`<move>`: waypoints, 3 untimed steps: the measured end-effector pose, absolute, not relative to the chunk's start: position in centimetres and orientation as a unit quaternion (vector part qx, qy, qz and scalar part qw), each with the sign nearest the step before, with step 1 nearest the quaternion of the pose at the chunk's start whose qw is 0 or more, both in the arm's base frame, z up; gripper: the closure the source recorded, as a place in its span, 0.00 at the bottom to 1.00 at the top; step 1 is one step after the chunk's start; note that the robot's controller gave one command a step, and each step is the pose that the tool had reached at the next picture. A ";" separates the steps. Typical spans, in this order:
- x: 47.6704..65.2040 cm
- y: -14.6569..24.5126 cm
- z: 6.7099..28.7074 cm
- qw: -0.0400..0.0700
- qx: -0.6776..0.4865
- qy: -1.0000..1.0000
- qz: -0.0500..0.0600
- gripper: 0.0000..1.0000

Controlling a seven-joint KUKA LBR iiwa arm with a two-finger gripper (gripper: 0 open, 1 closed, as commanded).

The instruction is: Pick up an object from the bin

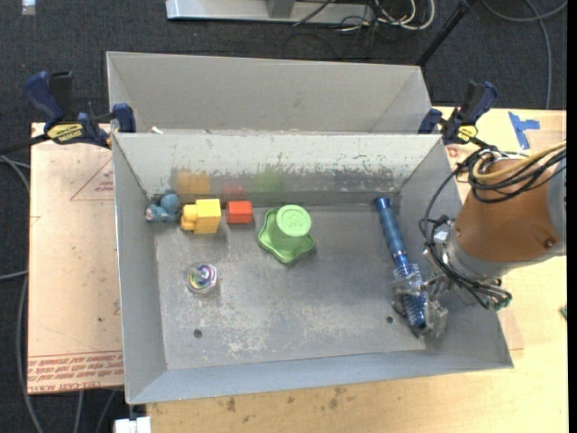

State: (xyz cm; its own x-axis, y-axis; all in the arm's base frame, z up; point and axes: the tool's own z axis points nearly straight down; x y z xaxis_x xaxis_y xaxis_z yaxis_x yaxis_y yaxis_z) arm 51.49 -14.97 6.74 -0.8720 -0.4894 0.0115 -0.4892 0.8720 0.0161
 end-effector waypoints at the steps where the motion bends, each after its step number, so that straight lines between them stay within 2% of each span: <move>1: 51.7 -15.3 19.2 -0.005 0.261 -0.965 0.002 1.00; 2: 51.0 -15.2 19.0 -0.001 0.198 -0.980 -0.001 1.00; 3: 52.4 -13.8 18.0 -0.001 0.018 -1.000 -0.001 1.00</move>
Offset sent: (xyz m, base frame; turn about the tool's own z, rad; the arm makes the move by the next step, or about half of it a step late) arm -0.0005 -0.0042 0.1199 -0.0201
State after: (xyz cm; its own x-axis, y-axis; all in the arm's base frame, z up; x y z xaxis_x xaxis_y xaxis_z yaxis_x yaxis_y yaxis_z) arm 52.36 -13.77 18.01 -0.9994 -0.0356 -0.0018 -0.0356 0.9994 0.0019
